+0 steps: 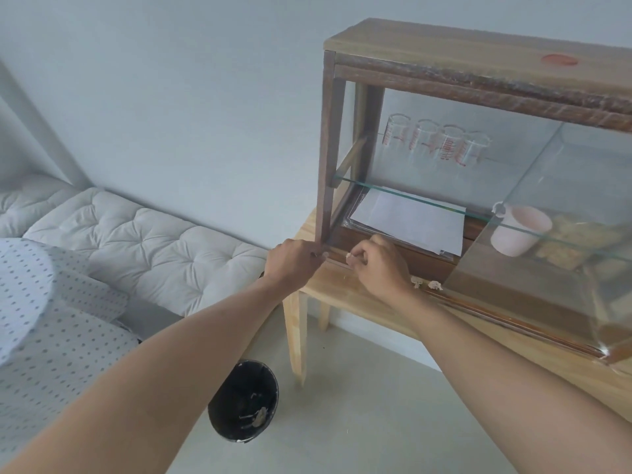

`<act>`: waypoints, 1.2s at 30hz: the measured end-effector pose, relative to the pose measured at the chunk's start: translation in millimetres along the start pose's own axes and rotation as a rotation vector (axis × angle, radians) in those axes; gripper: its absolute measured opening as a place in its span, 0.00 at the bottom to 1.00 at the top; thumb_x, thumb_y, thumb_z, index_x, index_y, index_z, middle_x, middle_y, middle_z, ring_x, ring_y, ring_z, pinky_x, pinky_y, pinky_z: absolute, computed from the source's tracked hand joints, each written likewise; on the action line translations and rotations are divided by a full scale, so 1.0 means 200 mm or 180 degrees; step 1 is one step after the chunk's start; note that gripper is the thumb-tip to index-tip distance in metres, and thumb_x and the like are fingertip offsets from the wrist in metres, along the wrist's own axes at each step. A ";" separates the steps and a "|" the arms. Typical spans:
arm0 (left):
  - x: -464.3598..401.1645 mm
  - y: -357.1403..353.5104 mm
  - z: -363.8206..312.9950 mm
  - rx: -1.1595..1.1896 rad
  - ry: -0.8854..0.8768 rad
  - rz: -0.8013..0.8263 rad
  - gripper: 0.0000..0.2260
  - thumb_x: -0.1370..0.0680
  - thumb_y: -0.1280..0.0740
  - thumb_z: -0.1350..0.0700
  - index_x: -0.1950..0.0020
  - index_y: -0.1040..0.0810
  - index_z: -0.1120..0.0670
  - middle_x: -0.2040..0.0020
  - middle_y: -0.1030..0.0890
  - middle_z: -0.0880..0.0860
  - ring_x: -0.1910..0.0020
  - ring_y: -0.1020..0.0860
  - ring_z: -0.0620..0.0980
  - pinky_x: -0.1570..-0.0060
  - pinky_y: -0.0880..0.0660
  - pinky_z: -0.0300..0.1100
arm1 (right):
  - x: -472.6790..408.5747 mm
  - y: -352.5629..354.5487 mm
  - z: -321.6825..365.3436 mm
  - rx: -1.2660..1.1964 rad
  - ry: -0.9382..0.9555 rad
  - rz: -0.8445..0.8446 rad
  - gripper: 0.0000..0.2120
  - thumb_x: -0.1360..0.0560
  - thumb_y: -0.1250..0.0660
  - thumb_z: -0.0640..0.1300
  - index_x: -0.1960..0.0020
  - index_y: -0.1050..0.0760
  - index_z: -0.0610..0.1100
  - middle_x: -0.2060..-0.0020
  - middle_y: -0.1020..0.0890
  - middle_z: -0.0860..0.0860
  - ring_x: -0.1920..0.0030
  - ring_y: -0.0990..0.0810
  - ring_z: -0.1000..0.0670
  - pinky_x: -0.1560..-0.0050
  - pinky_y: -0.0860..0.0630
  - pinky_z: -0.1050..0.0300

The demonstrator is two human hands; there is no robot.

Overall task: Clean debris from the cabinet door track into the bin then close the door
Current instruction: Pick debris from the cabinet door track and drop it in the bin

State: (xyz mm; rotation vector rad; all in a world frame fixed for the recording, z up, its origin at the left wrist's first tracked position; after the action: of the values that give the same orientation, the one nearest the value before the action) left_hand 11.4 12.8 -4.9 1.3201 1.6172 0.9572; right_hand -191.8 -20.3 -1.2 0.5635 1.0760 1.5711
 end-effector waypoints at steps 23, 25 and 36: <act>0.88 -0.06 1.14 0.0162 0.1702 0.0525 0.09 0.20 0.30 0.43 0.47 0.12 0.43 0.51 0.13 0.44 0.50 0.17 0.53 0.51 0.21 0.46 | 0.46 -1.05 0.66 -0.0231 0.0611 0.1287 0.11 0.19 0.35 0.57 0.49 0.18 0.52 0.56 0.27 0.56 0.53 0.19 0.48 0.58 0.25 0.52; 0.94 -0.14 1.22 0.0194 0.1841 0.0570 0.09 0.19 0.30 0.43 0.48 0.12 0.44 0.52 0.13 0.44 0.51 0.17 0.53 0.52 0.21 0.46 | 0.50 -1.18 0.65 -0.0187 0.0552 0.1470 0.11 0.19 0.36 0.57 0.48 0.18 0.52 0.53 0.24 0.55 0.52 0.18 0.48 0.58 0.26 0.52; 1.01 -0.38 1.37 0.0217 0.2237 0.1007 0.11 0.20 0.30 0.46 0.39 0.15 0.45 0.47 0.14 0.46 0.46 0.17 0.56 0.50 0.23 0.46 | 0.53 -1.55 0.66 0.0100 0.0406 0.1901 0.13 0.18 0.37 0.56 0.43 0.18 0.51 0.49 0.21 0.53 0.49 0.18 0.44 0.57 0.29 0.53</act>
State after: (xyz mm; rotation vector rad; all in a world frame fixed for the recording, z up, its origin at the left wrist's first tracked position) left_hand 214.1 216.0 -203.1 1.3967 1.9912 1.7120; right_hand 41.0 121.3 -224.2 0.8703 1.0850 2.1311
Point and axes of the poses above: each hand's wrist, its own x-axis away from the middle knuckle, its own y-axis out of the back of the hand, z = x × y, the point moved 1 cm from there along -x, towards the middle knuckle
